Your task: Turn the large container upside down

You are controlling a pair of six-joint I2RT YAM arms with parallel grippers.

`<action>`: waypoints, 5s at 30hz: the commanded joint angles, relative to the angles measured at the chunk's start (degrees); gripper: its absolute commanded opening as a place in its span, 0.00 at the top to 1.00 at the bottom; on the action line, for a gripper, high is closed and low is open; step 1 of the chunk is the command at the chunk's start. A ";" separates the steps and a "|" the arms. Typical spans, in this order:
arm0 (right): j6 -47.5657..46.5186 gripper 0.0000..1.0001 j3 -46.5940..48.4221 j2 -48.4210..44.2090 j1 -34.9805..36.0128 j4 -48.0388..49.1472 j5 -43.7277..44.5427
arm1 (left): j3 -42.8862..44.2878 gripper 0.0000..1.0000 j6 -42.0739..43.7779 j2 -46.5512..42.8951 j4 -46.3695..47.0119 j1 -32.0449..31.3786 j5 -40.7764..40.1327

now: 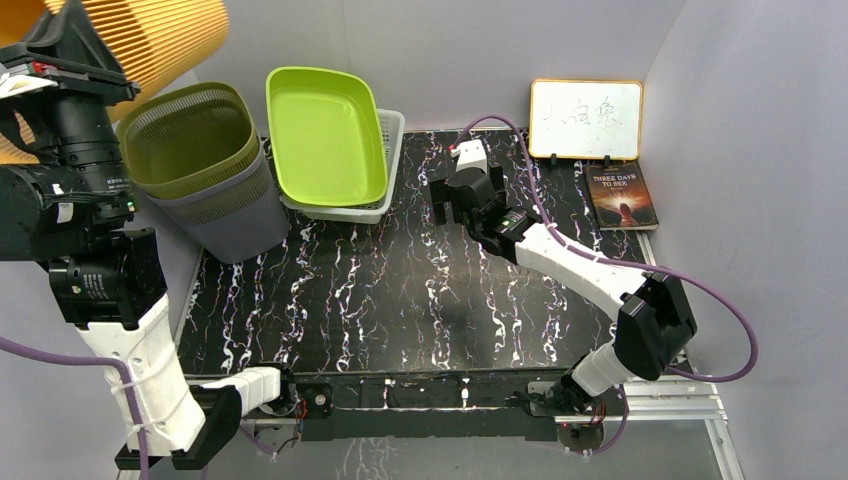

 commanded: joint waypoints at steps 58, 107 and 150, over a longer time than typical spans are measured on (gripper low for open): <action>5.62 0.02 16.86 -6.02 -31.90 2.66 1.35 | -6.62 1.00 -5.28 29.96 -9.69 -33.84 12.53; -11.94 0.12 21.93 -6.24 1.63 -8.89 -27.16 | -16.84 0.02 7.53 1.66 -21.83 -40.44 -28.05; -13.38 0.95 24.55 3.68 5.87 -16.51 -28.91 | -28.82 0.02 4.73 -7.14 -20.07 -40.50 -27.17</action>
